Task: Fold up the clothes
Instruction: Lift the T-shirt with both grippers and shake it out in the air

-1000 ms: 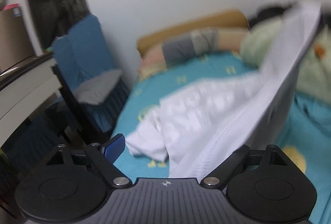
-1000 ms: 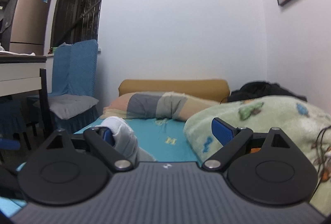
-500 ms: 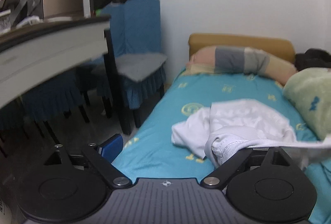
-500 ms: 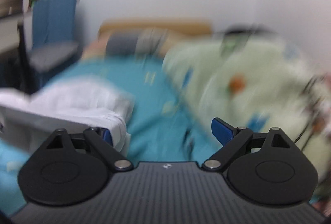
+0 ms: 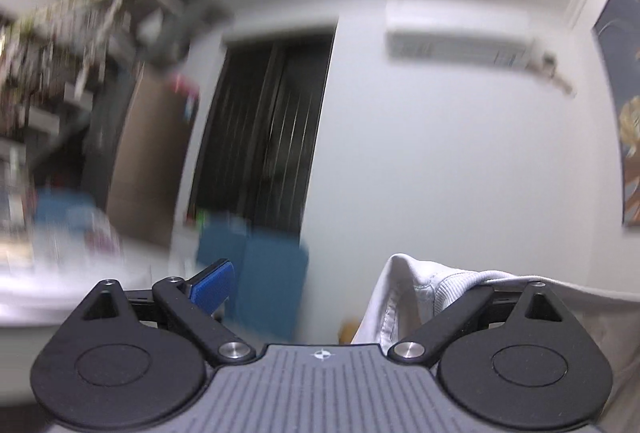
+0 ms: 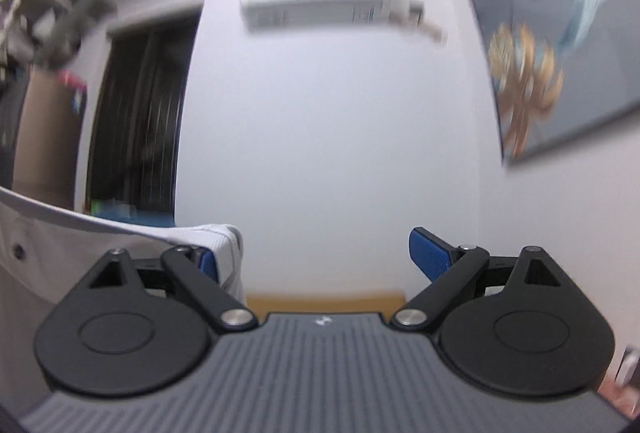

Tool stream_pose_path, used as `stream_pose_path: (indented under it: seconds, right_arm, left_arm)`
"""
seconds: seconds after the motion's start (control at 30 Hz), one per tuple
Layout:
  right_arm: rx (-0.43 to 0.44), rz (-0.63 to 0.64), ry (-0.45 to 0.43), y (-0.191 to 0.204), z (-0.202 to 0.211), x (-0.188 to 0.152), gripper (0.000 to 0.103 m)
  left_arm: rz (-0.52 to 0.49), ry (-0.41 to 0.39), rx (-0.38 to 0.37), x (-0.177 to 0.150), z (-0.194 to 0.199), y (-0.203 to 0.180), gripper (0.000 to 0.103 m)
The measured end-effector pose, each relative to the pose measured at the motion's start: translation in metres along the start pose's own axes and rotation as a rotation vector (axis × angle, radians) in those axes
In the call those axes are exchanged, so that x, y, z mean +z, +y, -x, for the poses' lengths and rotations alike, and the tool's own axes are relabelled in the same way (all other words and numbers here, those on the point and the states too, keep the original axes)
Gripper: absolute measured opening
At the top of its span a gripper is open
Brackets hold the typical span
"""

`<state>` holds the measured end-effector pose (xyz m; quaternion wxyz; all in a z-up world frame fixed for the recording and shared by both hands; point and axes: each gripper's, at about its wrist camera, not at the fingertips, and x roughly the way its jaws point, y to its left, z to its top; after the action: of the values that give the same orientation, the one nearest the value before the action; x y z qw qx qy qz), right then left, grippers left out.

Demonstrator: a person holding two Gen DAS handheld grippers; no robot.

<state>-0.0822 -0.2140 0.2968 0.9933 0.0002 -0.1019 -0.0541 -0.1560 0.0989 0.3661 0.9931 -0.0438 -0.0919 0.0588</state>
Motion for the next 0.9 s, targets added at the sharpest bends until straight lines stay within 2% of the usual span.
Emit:
stream_pose_path:
  seconds: [0.07,0.2,0.37,0.43,0.57,0.63,0.73,0.9]
  right_arm:
    - [-0.015,0.003,-0.078,-0.007,0.019,0.04,0.093]
    - [-0.03,0.028,-0.159,-0.022,0.044,0.09,0.093]
    - [-0.049,0.075,-0.159,-0.026,0.035,0.096,0.093]
    - [-0.052,0.094,-0.149,-0.025,0.025,0.085,0.093]
    - [-0.06,0.141,-0.112,-0.017,-0.002,0.048,0.093]
    - [-0.063,0.167,-0.061,-0.013,-0.028,0.014,0.093]
    - [-0.062,0.198,0.029,-0.009,-0.073,-0.041,0.093]
    - [-0.063,0.241,0.201,0.005,-0.176,-0.148,0.093]
  left_arm:
    - [-0.022,-0.065,-0.02,0.035,0.017,-0.002,0.103]
    - [-0.045,-0.125,-0.055,0.078,0.038,-0.01,0.103]
    - [-0.037,-0.102,-0.085,0.092,0.044,-0.021,0.103]
    - [-0.027,-0.071,-0.09,0.084,0.024,-0.02,0.103]
    - [-0.042,-0.021,-0.096,0.031,-0.038,-0.021,0.103]
    - [-0.07,0.01,-0.102,-0.004,-0.07,-0.025,0.103]
    - [-0.098,0.111,-0.108,-0.067,-0.13,-0.027,0.103]
    - [-0.11,0.23,-0.032,-0.172,-0.255,-0.035,0.103]
